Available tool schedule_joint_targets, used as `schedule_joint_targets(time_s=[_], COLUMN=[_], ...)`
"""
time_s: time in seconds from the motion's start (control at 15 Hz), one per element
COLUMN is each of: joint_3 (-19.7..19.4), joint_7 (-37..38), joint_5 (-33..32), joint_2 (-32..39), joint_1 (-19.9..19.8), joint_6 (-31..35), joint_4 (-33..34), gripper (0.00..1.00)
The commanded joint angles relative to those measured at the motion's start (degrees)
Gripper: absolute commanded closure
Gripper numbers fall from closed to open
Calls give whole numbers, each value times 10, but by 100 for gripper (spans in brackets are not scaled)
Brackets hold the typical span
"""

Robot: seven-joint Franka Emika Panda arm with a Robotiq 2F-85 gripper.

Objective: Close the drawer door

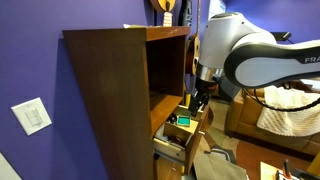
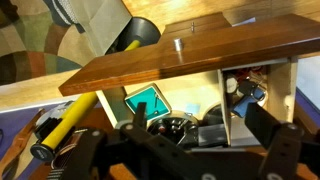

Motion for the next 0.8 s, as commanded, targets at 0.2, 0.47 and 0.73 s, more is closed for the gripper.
schedule_joint_targets(time_s=[0.2,0.47,0.73], joint_3=[-8,-19,-70], joint_7=[3,-2,5], joint_5=[-4,-11,16], joint_2=[1,17,42], joint_1=[9,-3,-28], joint_6=[-2,-29,-47], joint_4=[1,32,78], gripper=[0,0,0])
